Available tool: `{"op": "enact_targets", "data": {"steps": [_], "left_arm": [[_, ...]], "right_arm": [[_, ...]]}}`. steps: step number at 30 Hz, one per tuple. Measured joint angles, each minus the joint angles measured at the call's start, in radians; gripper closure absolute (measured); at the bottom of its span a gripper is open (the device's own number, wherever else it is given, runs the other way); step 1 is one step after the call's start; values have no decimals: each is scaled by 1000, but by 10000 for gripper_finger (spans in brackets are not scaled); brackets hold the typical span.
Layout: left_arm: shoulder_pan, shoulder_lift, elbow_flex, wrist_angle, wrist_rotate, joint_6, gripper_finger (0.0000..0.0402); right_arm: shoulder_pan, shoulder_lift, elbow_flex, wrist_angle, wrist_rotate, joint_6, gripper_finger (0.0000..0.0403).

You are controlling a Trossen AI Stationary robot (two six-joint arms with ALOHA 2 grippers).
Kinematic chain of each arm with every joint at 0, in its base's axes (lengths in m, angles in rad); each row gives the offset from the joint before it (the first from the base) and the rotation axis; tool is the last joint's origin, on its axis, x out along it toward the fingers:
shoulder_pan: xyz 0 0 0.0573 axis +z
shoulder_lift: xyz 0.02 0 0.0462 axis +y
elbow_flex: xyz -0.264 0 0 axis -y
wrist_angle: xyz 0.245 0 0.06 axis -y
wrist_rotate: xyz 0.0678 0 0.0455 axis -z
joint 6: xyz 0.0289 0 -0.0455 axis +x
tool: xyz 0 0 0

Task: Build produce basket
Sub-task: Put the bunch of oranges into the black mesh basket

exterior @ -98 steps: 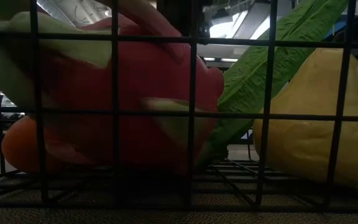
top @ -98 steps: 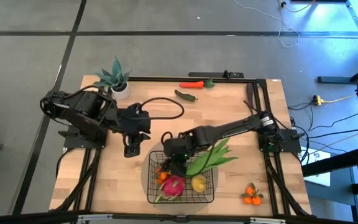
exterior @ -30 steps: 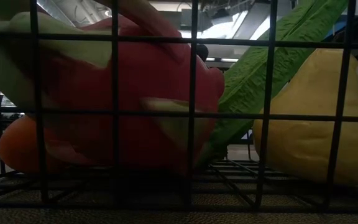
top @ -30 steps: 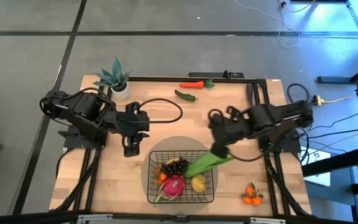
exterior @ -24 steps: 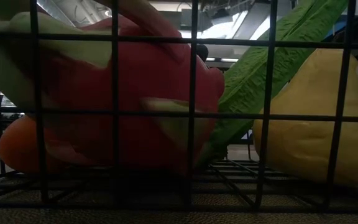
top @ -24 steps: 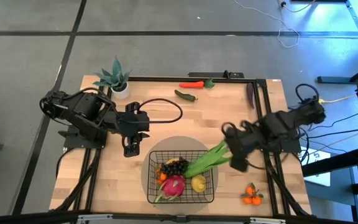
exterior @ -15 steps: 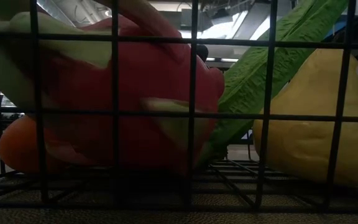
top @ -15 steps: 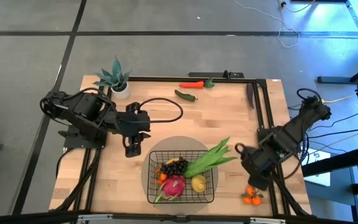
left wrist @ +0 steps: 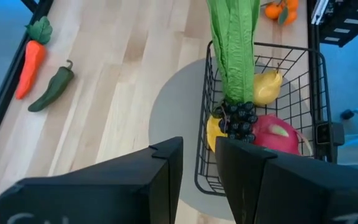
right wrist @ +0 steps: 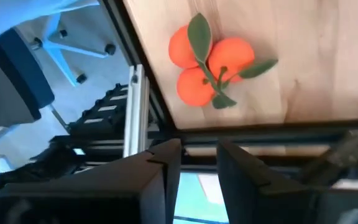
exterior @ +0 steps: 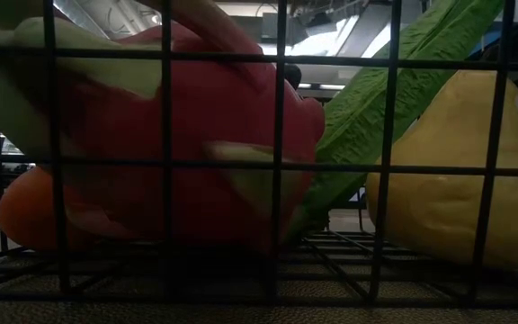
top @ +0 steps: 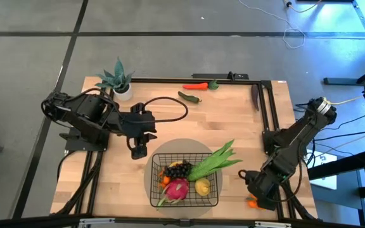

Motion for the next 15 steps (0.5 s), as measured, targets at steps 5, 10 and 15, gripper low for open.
{"op": "enact_targets", "data": {"steps": [5, 10, 15], "left_arm": [[19, 0, 0, 3, -1, -2, 318], [51, 0, 0, 11, 1, -2, 318], [76, 0, 0, 11, 1, -2, 318]], "right_arm": [[6, 0, -125, 147, 0, -23, 311], [-3, 0, -200, 200, 5, -44, 311], [-4, 0, -251, 263, 28, -87, 311]]}}
